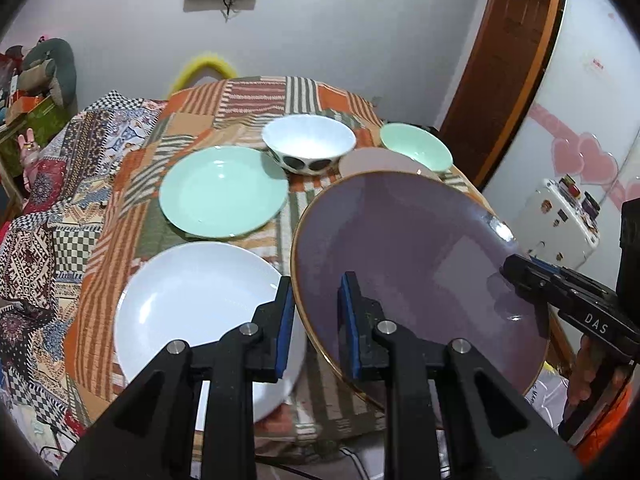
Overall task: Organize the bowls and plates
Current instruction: 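Lift the purple plate off the white plate with both grippers and carry it, then lower the purple plate onto the bedspread and open both grippers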
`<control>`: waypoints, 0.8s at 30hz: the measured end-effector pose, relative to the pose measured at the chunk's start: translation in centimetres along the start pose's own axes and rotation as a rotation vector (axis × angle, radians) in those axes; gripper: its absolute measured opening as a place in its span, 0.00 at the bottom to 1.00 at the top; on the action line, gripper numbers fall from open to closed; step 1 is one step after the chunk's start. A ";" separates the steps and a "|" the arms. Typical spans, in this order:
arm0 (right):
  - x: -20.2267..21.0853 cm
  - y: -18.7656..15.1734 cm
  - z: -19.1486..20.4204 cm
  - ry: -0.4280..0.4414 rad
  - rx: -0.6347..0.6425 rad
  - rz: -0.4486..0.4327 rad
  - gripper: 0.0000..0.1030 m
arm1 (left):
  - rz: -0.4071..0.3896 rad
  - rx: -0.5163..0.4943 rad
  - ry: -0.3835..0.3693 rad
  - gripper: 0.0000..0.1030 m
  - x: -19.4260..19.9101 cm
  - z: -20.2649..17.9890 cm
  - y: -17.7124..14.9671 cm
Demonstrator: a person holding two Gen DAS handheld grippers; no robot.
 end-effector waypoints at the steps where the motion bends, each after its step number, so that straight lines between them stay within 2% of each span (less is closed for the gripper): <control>1: 0.2 -0.2 -0.1 -0.003 -0.002 0.000 0.22 | 0.008 0.000 -0.003 0.22 -0.2 -0.2 -0.1; 11: 0.6 -1.9 -2.3 -0.027 -0.032 0.028 0.22 | 0.090 -0.005 -0.012 0.23 -2.5 -2.1 -1.6; 24: -0.9 -3.6 -4.2 -0.030 -0.072 0.096 0.22 | 0.192 -0.012 -0.003 0.23 -5.6 -2.5 -2.5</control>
Point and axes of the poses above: each gripper's, at about its wrist camera, not at the fingertips, and x roughly against the way its jaws point, z to its left, y to its top, the point moved 1 cm from there along -x, roughly the way its jaws point, and after that the axes turned 2 degrees about -y, right-handed, at the moved point
